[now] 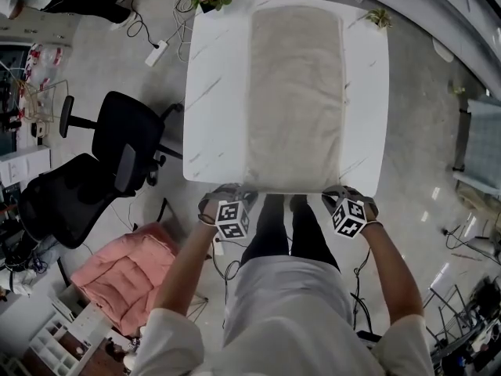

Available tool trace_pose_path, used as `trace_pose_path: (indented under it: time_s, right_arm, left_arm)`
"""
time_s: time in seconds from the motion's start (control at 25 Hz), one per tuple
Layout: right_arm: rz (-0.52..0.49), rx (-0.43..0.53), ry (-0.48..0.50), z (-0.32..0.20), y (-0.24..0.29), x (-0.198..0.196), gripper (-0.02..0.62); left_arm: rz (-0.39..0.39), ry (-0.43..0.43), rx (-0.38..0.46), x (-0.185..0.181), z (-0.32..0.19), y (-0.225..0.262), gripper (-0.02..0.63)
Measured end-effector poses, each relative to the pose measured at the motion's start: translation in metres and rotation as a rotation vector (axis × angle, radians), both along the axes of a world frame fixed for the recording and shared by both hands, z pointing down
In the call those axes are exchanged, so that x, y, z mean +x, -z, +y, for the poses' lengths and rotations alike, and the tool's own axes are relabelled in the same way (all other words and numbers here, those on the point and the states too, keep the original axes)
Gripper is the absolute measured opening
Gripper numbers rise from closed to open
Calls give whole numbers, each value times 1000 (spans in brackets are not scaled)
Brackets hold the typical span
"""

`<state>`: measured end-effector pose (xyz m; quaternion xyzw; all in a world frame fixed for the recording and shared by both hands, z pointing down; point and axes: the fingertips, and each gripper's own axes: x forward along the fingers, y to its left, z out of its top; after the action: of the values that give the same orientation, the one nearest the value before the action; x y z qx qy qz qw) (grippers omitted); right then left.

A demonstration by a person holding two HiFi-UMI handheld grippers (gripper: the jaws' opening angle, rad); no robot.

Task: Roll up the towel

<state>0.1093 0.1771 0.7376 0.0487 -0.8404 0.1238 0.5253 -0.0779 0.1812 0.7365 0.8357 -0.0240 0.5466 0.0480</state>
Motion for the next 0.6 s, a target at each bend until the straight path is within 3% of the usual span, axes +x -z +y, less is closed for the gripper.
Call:
trace_pose_path:
  time_s: [0.16, 0.32, 0.6]
  right_arm:
    - [-3, -5, -60, -29, 0, 2, 26]
    - [8, 32, -105, -53, -6, 1, 28]
    - [78, 173, -147, -77, -27, 8, 124]
  left_arm:
    - [-8, 11, 15, 2, -26, 0, 34]
    - [-48, 42, 106, 0, -55, -10, 46]
    - [-74, 186, 164, -7, -85, -29, 202]
